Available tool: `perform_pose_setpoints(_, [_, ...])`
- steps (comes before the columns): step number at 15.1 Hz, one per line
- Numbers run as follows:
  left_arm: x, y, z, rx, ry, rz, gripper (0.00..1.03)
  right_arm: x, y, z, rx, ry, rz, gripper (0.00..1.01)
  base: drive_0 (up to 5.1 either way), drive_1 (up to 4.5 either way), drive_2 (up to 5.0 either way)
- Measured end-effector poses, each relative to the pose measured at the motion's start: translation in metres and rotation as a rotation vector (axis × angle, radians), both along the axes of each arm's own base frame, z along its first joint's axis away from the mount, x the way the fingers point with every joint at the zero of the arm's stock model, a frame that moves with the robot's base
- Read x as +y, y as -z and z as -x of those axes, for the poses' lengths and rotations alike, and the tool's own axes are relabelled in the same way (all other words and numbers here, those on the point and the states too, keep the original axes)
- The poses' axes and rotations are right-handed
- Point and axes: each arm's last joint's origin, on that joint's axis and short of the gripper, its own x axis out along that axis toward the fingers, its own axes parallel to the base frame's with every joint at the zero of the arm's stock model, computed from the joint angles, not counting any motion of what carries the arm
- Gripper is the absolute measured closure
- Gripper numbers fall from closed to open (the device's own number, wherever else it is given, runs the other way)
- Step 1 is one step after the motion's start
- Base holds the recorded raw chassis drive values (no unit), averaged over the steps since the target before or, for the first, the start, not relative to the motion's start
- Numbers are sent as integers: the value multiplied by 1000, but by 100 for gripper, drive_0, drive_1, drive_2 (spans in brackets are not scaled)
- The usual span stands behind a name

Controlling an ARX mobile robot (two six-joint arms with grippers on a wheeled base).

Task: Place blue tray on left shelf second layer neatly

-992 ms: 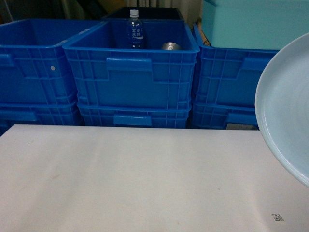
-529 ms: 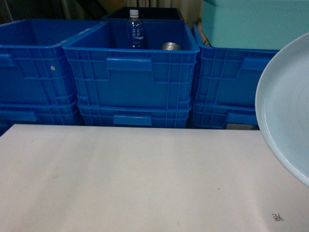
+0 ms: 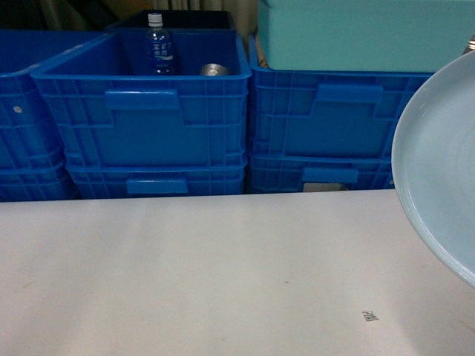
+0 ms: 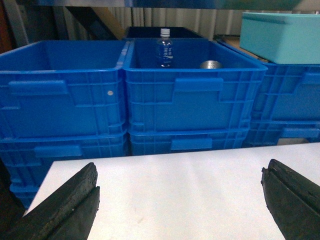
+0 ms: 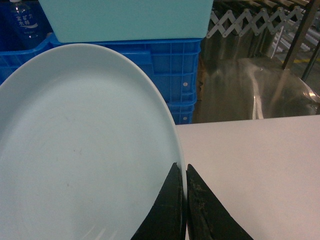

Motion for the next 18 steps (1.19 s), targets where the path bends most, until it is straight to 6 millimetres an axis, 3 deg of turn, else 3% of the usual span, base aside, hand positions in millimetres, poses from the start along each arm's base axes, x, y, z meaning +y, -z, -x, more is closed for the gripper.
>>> perform_pose_setpoints(4, [0, 0, 0, -4, 3, 0, 5, 0, 0, 0, 2, 0, 0, 99, -201, -201, -201])
perform_pose_setpoints(16, [0, 0, 0, -1, 7, 0, 5, 0, 0, 0, -1, 0, 0, 99, 323, -506, -297])
perform_pose_setpoints(18, [0, 0, 0, -3, 6, 0, 5, 0, 2, 0, 9, 8, 1, 99, -126, -126, -126])
